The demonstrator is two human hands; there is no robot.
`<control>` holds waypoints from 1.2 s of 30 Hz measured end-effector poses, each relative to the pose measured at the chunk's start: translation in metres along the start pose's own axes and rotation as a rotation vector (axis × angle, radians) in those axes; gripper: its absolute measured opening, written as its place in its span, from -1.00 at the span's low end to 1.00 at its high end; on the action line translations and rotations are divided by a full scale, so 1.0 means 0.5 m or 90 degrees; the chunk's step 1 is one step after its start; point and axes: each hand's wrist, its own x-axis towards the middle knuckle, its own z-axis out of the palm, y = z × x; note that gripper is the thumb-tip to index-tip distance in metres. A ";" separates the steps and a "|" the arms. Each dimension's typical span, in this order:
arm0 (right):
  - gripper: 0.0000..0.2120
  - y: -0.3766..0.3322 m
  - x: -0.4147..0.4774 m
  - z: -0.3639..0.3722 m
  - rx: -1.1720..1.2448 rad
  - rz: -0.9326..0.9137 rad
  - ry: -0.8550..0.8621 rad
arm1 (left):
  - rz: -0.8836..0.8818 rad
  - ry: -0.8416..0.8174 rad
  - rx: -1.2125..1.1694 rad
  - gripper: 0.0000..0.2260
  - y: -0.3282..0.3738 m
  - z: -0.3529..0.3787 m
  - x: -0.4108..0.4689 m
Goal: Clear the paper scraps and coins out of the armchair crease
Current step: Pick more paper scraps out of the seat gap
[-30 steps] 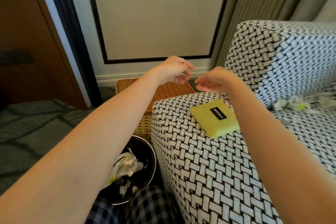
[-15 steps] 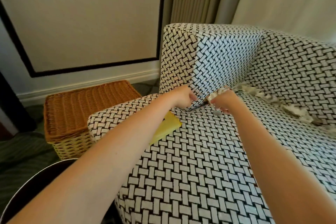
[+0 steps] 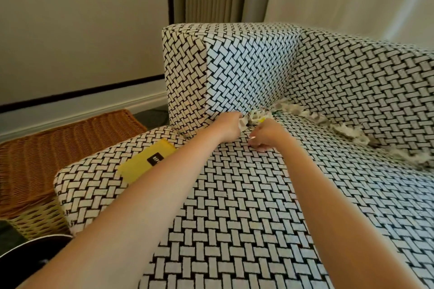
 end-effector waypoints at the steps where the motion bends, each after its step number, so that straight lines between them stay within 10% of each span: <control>1: -0.75 0.005 0.007 -0.003 0.055 0.011 0.013 | -0.002 0.017 -0.013 -0.56 0.000 0.005 0.006; 7: -0.71 0.017 0.040 -0.031 0.340 0.131 0.016 | 0.152 0.090 0.179 -0.58 -0.003 0.024 0.036; 16: -0.63 0.057 0.086 -0.051 0.328 0.135 0.077 | 0.283 0.055 0.617 -0.67 -0.016 0.045 0.067; 26: -0.71 0.032 0.065 -0.040 0.212 0.040 0.013 | 0.229 0.186 0.262 -0.72 -0.010 0.019 0.081; 36: -0.92 -0.005 0.061 -0.032 0.236 0.094 -0.026 | 0.085 -0.218 0.022 -0.42 -0.009 -0.044 0.037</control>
